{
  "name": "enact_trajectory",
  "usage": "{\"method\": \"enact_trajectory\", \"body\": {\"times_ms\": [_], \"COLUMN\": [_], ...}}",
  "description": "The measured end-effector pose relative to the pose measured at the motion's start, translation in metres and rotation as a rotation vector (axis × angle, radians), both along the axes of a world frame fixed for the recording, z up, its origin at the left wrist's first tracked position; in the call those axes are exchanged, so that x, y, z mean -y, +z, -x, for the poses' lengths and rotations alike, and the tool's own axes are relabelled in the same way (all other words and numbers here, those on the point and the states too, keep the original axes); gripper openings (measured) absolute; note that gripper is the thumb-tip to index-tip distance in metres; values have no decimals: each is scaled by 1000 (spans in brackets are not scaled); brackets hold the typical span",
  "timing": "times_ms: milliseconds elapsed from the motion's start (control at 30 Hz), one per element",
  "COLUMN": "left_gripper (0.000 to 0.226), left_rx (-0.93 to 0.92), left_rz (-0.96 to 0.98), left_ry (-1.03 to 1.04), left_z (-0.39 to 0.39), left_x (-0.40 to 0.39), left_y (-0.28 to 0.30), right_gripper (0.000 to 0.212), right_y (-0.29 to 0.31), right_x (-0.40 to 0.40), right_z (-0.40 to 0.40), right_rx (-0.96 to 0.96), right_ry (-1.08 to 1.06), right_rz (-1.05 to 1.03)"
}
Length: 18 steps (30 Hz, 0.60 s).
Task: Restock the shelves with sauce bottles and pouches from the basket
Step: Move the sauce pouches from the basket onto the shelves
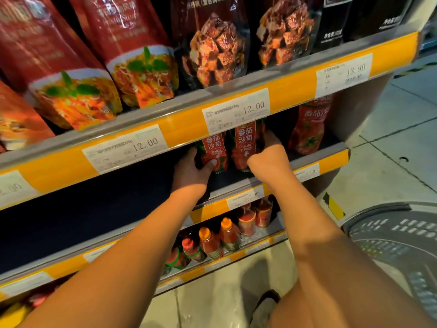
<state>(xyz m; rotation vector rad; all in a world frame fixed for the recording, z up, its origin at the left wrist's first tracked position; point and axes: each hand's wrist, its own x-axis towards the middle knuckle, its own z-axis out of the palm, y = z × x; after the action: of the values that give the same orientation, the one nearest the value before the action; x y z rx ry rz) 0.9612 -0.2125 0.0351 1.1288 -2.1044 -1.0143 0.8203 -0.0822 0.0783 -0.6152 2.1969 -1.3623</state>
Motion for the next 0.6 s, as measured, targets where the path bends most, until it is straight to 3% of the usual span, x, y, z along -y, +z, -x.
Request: {"method": "enact_trajectory", "body": {"times_ms": [167,300,600], "left_gripper": [47,45,41], "left_rx": [-4,-30,-51], "left_rz": [30,48,48], "left_ry": [22,9,19], "left_z": [7,7,10], "left_x": [3,5,5], "left_y": [-2,-4,-5], "right_gripper": [75,60,70], "right_y": [-7,-14,-18], "right_x": [5,5,-8], "right_z": [7,18,40], "right_rx": [-154,-121,-56], "right_ry": [31,24,67], "right_rz": [-82,10,37]}}
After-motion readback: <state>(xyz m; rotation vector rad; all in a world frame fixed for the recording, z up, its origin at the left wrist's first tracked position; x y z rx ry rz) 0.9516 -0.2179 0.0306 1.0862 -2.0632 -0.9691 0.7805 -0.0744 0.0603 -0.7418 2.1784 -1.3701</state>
